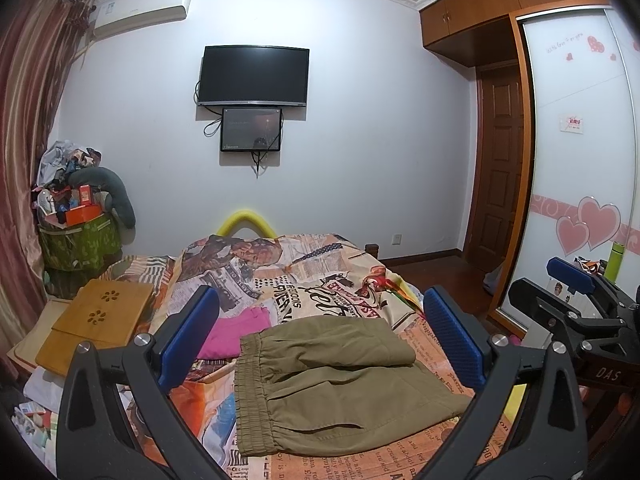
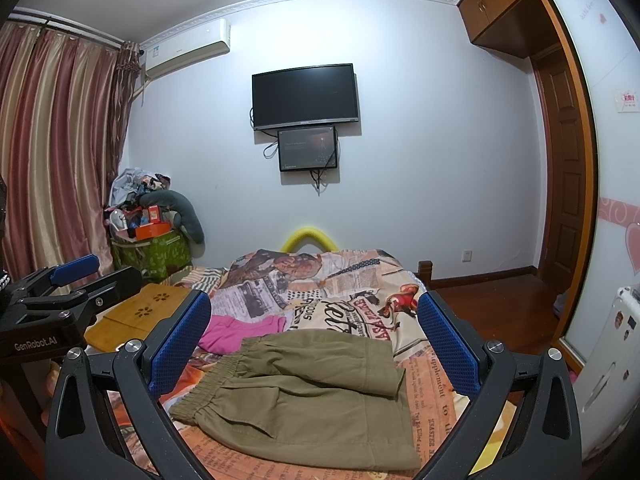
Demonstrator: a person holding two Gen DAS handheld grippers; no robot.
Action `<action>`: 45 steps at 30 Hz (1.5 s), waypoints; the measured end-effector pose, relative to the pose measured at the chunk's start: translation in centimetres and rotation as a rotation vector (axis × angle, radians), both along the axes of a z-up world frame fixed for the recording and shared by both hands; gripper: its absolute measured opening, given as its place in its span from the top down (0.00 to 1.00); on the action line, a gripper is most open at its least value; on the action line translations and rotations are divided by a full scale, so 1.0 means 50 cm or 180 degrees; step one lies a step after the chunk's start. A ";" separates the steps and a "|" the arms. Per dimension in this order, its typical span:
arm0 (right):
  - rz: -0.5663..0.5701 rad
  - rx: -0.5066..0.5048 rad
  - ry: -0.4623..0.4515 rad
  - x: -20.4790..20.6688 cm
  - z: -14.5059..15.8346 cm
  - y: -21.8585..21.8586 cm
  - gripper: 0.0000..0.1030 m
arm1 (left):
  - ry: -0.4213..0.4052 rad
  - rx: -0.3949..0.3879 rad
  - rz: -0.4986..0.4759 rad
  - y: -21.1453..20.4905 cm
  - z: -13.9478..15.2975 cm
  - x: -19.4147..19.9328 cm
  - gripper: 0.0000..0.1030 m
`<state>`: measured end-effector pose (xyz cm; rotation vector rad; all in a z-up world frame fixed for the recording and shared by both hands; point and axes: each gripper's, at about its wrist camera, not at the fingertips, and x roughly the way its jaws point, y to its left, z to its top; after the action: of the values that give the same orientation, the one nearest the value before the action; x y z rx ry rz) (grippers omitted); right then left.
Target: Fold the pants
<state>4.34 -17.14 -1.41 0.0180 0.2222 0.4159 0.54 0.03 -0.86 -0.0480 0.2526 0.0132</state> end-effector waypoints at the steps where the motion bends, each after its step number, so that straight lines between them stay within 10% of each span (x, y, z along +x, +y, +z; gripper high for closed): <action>1: 0.0001 -0.0001 0.0004 0.001 -0.001 0.001 0.01 | 0.0001 -0.0002 0.0000 0.000 0.000 -0.001 0.00; 24: -0.0151 -0.0144 0.0178 0.089 -0.041 -0.006 0.01 | 0.0256 0.0045 0.0096 0.029 -0.041 0.114 0.00; 45: -0.0247 -0.0499 0.1762 0.369 -0.282 -0.102 0.01 | 0.1606 0.0122 0.0362 0.165 -0.272 0.464 0.00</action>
<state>22.76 -22.22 -15.51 -0.0128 0.7970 0.3077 23.72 8.29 -14.46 -0.0201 0.7539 0.1445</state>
